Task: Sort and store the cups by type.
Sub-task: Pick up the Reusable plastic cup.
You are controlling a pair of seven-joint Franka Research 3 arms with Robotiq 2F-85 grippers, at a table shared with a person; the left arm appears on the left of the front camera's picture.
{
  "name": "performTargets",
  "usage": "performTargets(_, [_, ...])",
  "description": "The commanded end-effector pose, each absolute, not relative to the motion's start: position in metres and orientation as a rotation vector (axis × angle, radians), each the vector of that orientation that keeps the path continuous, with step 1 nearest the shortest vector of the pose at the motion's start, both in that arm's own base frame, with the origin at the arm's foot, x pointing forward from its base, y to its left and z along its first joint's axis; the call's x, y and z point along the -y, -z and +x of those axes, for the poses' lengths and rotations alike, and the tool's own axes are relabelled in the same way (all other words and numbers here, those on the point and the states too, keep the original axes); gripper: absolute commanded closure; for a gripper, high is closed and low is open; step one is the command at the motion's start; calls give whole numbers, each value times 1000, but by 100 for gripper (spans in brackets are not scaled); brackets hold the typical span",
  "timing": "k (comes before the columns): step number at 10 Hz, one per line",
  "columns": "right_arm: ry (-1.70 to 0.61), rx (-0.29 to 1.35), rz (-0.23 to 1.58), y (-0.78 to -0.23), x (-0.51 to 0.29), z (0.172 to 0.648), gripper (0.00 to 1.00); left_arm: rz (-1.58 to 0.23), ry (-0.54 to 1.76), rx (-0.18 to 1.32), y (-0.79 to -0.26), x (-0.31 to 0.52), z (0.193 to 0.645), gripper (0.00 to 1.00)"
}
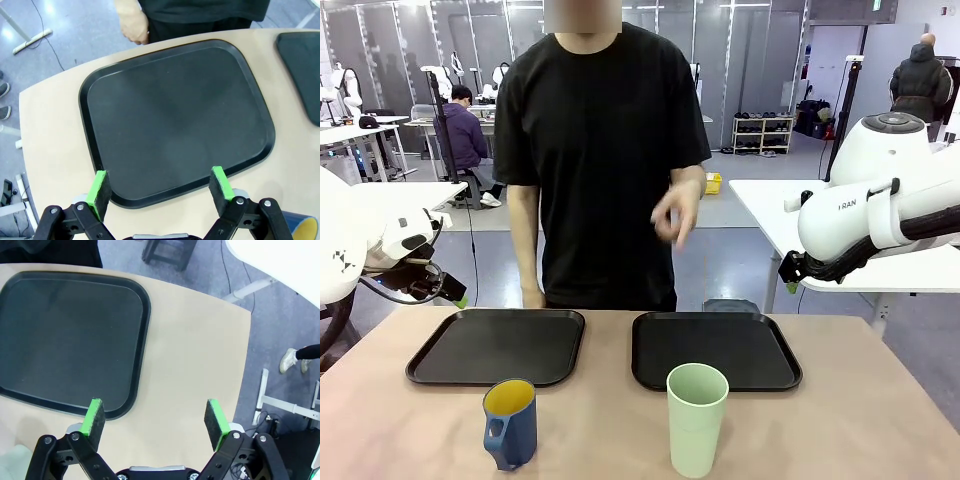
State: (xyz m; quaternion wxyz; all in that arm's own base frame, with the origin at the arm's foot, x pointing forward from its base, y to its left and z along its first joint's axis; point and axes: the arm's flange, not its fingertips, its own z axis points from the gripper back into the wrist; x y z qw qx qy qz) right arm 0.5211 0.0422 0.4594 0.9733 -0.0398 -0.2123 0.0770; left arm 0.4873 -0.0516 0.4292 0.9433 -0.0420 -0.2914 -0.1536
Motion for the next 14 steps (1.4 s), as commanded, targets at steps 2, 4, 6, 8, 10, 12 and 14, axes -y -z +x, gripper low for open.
performTargets(2, [-160,428,-81,-459,-42,522,0,-83,314,600,-431,51,488,0])
performTargets(4, [-160,428,-81,-459,-42,522,0,-83,314,600,-431,51,488,0])
performTargets(6, [-160,428,-81,-459,-42,522,0,-83,314,600,-431,51,488,0])
performTargets(8, [-160,428,-81,-459,-42,522,0,-83,314,600,-431,51,488,0])
performTargets(10, [-303,448,-94,-469,-47,515,0,-83,314,600,-431,51,488,0])
performTargets(12, [-589,442,-127,-488,-50,503,0,-83,314,600,-431,51,488,0])
performTargets(14, [-882,383,-60,-500,-51,498,0,-83,314,600,-431,51,488,0])
